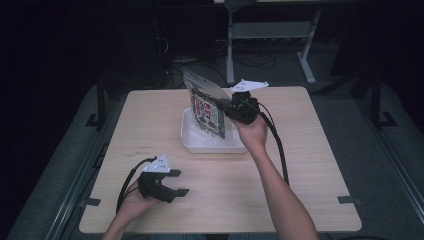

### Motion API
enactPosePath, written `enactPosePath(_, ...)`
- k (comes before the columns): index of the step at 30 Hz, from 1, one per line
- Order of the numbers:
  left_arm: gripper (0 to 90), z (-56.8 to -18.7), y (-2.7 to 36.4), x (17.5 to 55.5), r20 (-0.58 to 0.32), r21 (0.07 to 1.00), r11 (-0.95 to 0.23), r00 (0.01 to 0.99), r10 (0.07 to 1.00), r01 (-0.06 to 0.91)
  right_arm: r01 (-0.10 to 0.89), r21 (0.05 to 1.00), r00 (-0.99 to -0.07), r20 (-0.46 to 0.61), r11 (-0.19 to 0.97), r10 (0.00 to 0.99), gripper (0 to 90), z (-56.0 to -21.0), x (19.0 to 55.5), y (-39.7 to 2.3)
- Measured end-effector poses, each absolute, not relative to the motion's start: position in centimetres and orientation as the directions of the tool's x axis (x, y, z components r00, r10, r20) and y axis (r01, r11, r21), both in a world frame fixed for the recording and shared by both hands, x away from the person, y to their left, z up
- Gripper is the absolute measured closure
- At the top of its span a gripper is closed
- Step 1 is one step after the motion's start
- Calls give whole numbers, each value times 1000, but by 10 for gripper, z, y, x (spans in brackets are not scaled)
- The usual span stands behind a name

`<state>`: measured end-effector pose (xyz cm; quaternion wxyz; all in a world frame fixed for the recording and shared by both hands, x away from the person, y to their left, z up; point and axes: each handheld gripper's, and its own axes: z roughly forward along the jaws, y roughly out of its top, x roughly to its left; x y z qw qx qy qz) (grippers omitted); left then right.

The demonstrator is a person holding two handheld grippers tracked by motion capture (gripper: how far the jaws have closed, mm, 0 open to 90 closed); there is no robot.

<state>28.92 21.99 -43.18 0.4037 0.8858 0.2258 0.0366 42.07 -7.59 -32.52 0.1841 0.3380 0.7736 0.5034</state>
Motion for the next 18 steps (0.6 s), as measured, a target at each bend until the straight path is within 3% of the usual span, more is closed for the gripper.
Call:
enactPosePath(9, 249, -432, 220, 289, -117, 732, -572, 896, 429, 370, 347, 904, -699, 72, 250, 711, 766, -326, 422, -80)
enactPosePath(15, 249, -432, 220, 290, -117, 732, -572, 896, 429, 370, 353, 904, -703, 87, 240, 705, 643, -325, 422, -81)
enactPosePath(18, 249, -431, 220, 290, -116, 733, -572, 896, 429, 369, 360, 901, -707, 95, 241, 701, 628, -326, 422, -80)
